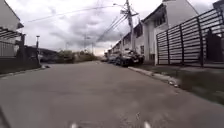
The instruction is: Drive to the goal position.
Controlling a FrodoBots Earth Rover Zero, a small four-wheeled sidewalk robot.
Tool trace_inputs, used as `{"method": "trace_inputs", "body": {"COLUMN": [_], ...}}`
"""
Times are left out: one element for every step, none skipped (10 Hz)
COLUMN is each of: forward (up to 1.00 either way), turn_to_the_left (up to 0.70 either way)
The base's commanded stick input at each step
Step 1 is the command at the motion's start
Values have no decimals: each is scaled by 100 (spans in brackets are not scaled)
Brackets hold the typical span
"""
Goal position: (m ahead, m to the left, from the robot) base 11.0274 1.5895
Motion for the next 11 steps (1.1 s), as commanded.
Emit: {"method": "trace_inputs", "body": {"forward": [70, 70, 70, 70, 70, 70, 70, 70, 70, 70, 70], "turn_to_the_left": [0, 0, 0, 0, 0, 0, 0, 0, 0, 0, 0]}}
